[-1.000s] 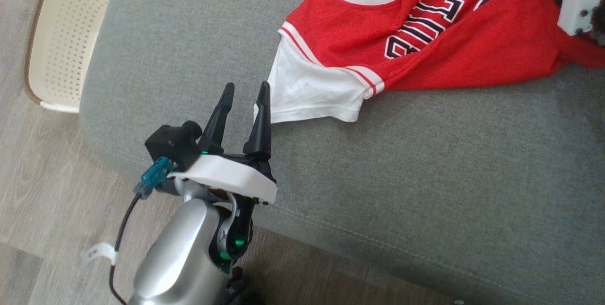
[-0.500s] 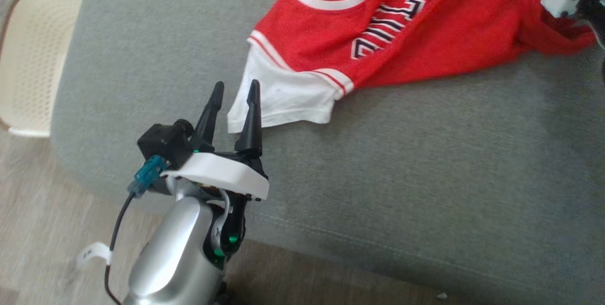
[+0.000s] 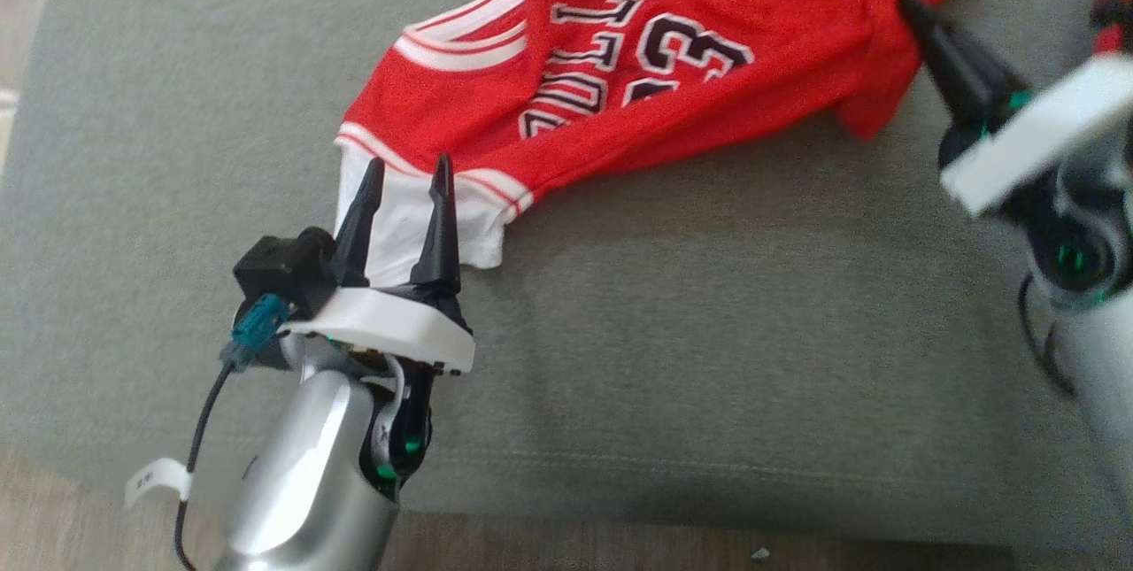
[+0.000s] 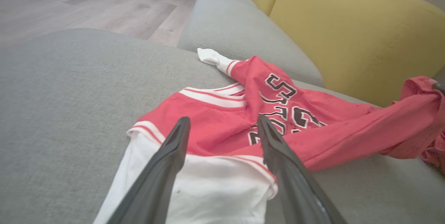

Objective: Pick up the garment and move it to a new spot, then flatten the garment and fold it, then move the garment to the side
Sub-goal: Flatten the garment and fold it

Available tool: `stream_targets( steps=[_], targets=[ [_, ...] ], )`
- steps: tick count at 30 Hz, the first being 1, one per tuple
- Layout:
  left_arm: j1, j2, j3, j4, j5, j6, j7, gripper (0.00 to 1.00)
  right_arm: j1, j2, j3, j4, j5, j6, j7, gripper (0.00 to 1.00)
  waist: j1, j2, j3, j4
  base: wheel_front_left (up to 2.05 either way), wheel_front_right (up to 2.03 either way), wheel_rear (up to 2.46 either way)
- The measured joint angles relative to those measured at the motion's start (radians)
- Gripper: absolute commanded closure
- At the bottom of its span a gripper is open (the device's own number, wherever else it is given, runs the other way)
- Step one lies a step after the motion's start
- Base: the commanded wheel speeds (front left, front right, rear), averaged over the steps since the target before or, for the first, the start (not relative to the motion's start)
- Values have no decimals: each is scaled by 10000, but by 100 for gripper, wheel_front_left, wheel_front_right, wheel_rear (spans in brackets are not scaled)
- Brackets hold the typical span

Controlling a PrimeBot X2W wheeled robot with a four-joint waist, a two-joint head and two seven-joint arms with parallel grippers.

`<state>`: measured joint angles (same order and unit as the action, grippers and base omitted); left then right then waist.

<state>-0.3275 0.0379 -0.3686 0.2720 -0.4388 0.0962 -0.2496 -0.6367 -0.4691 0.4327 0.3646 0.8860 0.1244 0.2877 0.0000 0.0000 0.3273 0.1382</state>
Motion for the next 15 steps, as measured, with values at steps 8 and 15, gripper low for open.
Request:
stream_targets(
  steps=[8, 15],
  targets=[
    [455, 10, 299, 203, 240, -100, 2, 0, 3414, 711, -957, -1755, 146, 0, 581, 76, 0, 0, -634, -797, 0, 0, 0],
    [491, 10, 416, 224, 343, -182, 0, 0, 4780, 1753, -3714, -1256, -2650, 0, 644, 0, 0, 0, -862, -1137, 0, 0, 0]
  ],
)
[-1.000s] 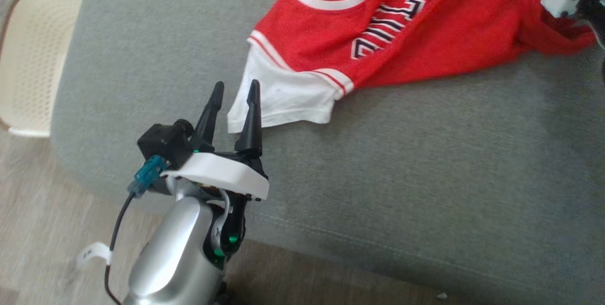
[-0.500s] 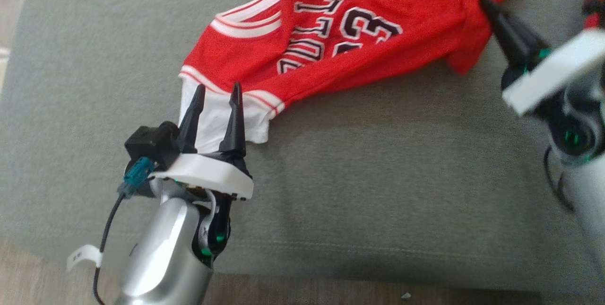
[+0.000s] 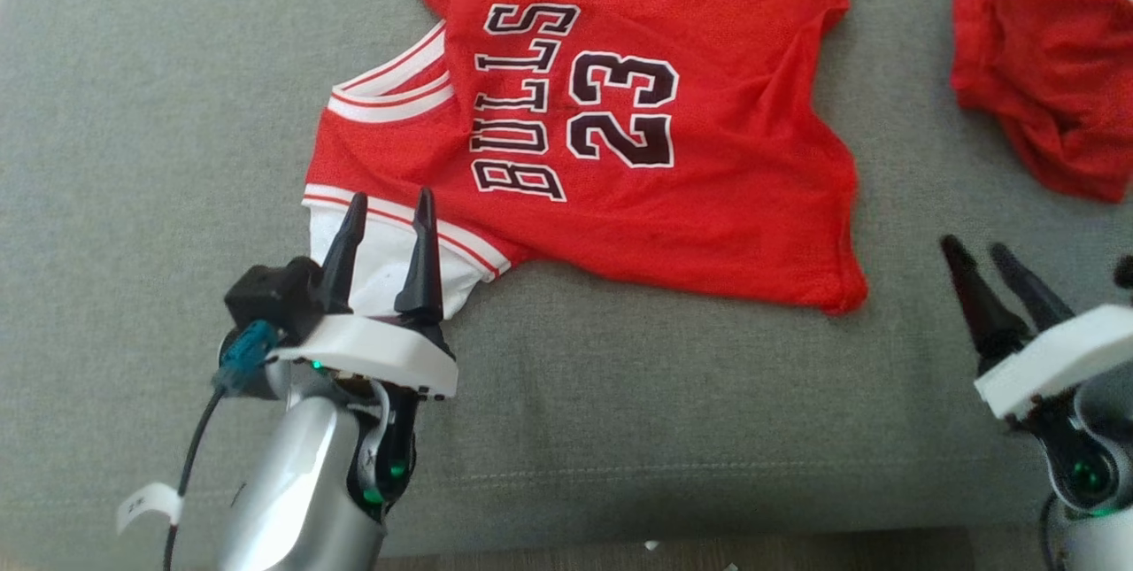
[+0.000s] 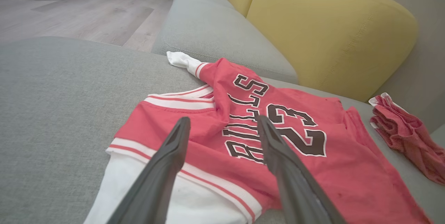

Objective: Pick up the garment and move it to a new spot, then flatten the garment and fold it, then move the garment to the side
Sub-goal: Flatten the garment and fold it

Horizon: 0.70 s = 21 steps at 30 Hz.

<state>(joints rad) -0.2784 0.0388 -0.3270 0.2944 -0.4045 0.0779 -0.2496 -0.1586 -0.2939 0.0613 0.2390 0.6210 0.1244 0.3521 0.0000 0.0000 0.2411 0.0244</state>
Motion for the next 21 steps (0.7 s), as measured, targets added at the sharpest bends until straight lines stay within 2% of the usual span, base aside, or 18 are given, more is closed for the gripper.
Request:
stream_targets(
  steps=[4, 8, 9, 11, 12, 15, 21],
  targets=[
    [127, 0, 134, 23, 104, -4, 0, 0, 260, 1087, -834, -479, -1544, 0, -280, 0, 0, 0, -46, -114, 0, 0, 0],
    [133, 2, 165, 56, 161, -92, 0, 0, 528, 1843, -1003, -1200, -2660, 0, -1112, 0, 0, 0, -72, -155, 0, 0, 0],
    [133, 2, 165, 56, 161, -92, 0, 0, 528, 1843, -1003, -1200, -2660, 0, -1112, 0, 0, 0, -72, -155, 0, 0, 0],
    [141, 2, 197, 69, 161, -127, 0, 0, 874, 1979, -905, -1463, -3498, 0, -2082, 0, 0, 0, -114, -184, 0, 0, 0],
    [141, 2, 197, 69, 161, -127, 0, 0, 874, 1979, -905, -1463, -3498, 0, -2082, 0, 0, 0, -114, -184, 0, 0, 0],
    [187, 2, 197, 71, 161, -138, 2, 0, 1279, 2086, -782, -1440, -4370, 0, -3218, 0, 0, 0, -166, -187, 0, 0, 0],
    [398, 2, 201, 81, 207, -165, 0, 0, 1678, 2376, -380, -654, -5177, 0, -5168, 0, 0, 0, -303, -181, 0, 0, 0]
  ],
)
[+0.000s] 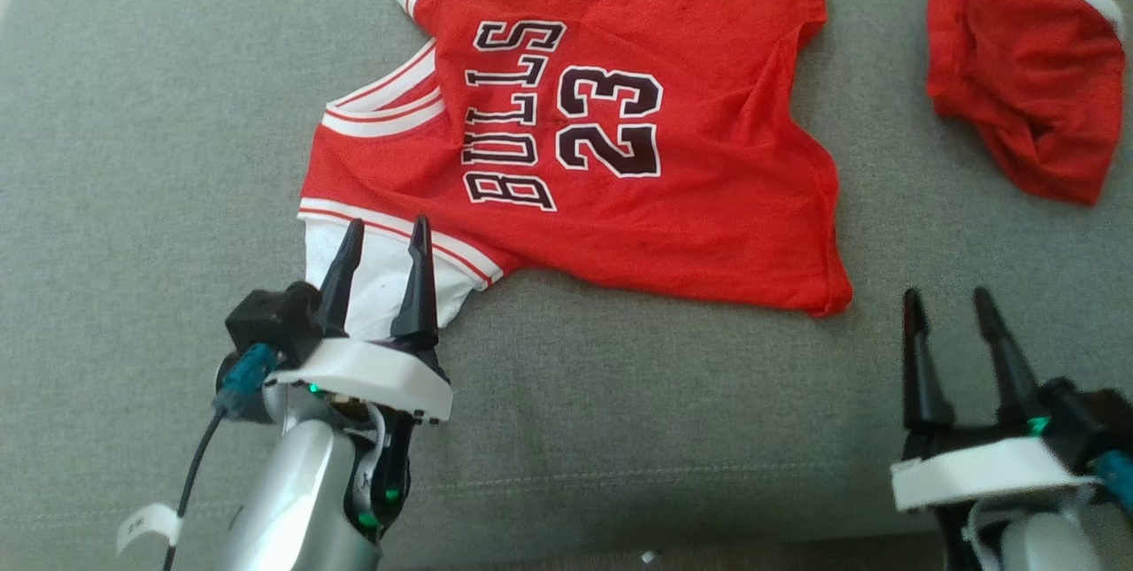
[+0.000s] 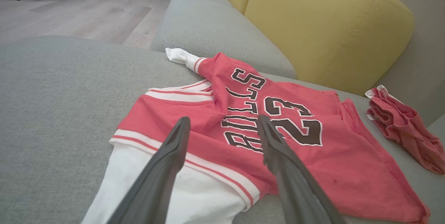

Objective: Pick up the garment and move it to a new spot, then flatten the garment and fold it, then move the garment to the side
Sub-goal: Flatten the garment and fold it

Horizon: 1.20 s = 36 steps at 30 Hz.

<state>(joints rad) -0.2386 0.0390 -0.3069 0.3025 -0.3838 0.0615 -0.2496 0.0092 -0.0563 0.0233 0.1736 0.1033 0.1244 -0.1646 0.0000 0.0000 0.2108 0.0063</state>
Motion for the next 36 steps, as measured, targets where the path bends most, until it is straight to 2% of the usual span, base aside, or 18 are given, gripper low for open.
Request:
stream_targets(
  steps=[4, 10, 21, 36],
  targets=[
    [139, 0, 4, -36, 42, -4, 0, 0, 28, 63, 65, 646, -472, 0, -533, 0, 0, 0, -110, 25, 0, 0, 0],
    [436, 2, 13, -50, 44, -8, 0, 0, 13, 69, 35, 1058, -453, 0, -769, 0, 0, 0, -242, 105, 0, 0, 0],
    [461, 4, -86, 71, 42, -8, 2, 0, -621, 71, 330, 2297, -514, 0, -746, 0, 0, 0, -13, 400, 0, 0, 0],
    [373, 4, -86, 163, 42, -4, 2, 0, -1389, 71, 2, 3812, -568, 0, -385, 0, 0, 0, 229, 782, 0, 0, 0]
  ],
)
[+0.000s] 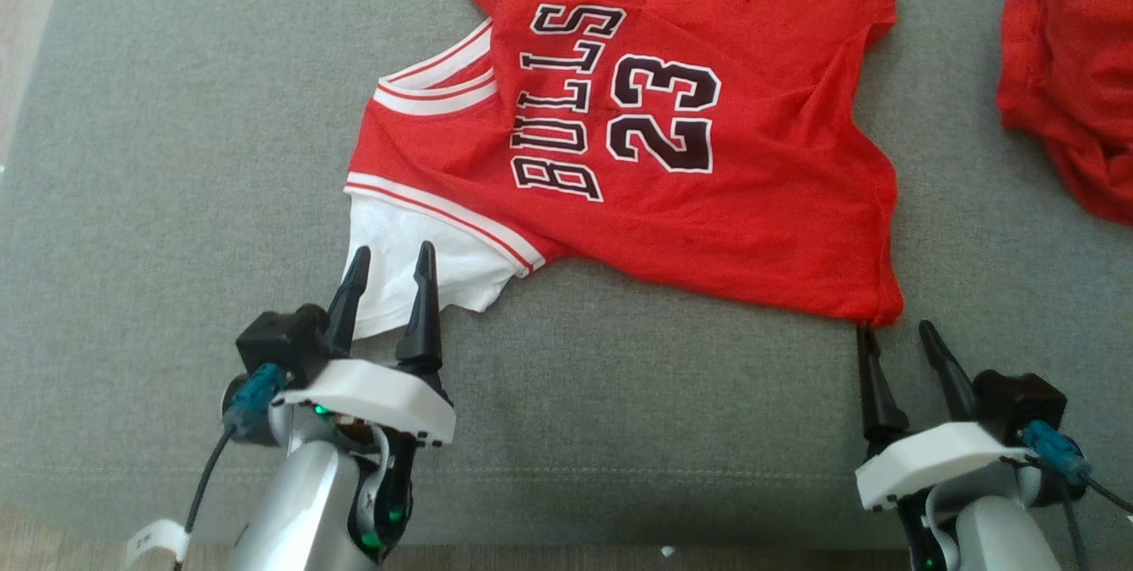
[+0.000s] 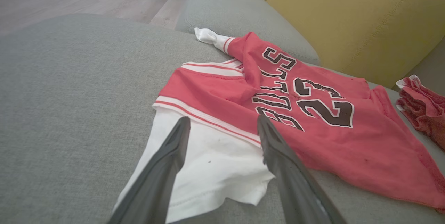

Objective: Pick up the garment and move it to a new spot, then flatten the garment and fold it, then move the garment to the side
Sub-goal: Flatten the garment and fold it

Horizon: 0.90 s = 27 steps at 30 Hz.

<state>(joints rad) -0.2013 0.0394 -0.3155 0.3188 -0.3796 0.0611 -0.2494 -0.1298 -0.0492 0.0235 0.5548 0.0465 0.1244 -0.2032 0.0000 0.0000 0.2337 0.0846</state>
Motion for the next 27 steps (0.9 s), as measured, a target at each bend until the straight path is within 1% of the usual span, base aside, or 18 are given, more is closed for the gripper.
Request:
stream_targets(
  steps=[21, 22, 23, 24, 25, 27],
  targets=[
    [-107, 0, -33, 2, 0, 6, 0, 0, -406, 0, -165, 552, -65, 0, -107, 0, 0, 0, 142, 12, 0, 0, 0],
    [-107, 0, -33, 2, 0, 8, 0, 0, -413, 0, -199, 571, -65, 0, -109, 13, 0, 0, 145, 13, 0, 0, 0],
    [-107, 0, -33, 2, 0, 8, 0, 0, -430, 0, -228, 598, -65, 0, -119, 60, 0, 0, 149, 11, 0, 0, 0],
    [-107, 0, -31, 2, 0, 8, 0, 0, -446, 0, -244, 610, -65, 0, -121, 92, 0, 0, 153, 8, 0, 0, 0],
    [-107, 0, -31, 2, 0, 8, -2, 0, -467, 0, -259, 621, -65, 0, -121, 100, 0, 0, 159, 2, 0, 0, 0],
    [-107, 0, -27, 2, 0, 8, 0, 0, -533, -2, -301, 662, -65, 0, -121, 100, 0, 0, 165, -11, 0, 0, 0]
  ],
)
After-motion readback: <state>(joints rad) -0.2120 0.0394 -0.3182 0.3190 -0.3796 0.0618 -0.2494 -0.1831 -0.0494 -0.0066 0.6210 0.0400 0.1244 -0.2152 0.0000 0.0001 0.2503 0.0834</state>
